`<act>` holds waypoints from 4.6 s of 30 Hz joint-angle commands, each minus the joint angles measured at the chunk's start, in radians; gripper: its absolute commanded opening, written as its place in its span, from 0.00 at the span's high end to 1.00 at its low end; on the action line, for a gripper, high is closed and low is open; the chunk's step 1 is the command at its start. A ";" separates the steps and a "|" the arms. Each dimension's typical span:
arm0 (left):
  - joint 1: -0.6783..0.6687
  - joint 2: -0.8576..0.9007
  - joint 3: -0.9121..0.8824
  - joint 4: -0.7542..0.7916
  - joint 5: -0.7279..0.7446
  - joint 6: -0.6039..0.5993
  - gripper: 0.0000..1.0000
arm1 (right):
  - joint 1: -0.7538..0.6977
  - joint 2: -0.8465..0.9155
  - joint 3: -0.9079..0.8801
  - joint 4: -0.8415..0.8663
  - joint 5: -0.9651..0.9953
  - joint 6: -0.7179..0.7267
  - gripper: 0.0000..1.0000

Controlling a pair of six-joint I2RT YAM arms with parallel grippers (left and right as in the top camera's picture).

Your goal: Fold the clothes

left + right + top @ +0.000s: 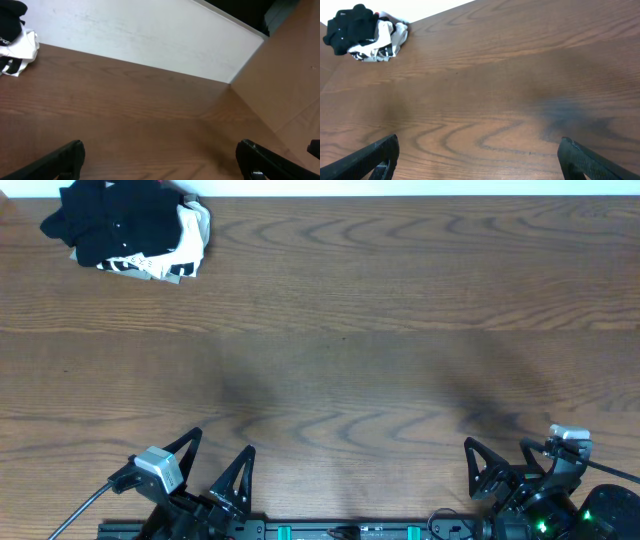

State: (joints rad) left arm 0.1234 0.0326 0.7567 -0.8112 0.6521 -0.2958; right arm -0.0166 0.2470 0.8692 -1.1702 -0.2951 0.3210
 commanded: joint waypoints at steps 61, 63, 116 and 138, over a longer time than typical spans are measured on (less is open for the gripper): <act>0.002 -0.007 -0.007 0.003 0.018 -0.010 0.02 | 0.004 -0.242 -0.864 1.123 0.118 -0.329 0.01; 0.002 -0.007 -0.007 0.003 0.018 -0.010 0.02 | 0.003 -0.242 -0.864 1.126 0.096 -0.391 0.01; -0.003 -0.009 -0.015 -0.022 -0.021 -0.005 0.02 | -0.028 -0.241 -0.864 1.117 0.059 -0.472 0.01; -0.090 -0.031 -0.420 0.389 -0.584 -0.177 0.02 | -0.028 -0.241 -0.864 1.118 0.059 -0.472 0.01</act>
State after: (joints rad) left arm 0.0387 0.0135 0.3641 -0.4404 0.1841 -0.4492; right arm -0.0296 0.0120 0.0086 -0.0502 -0.2283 -0.1398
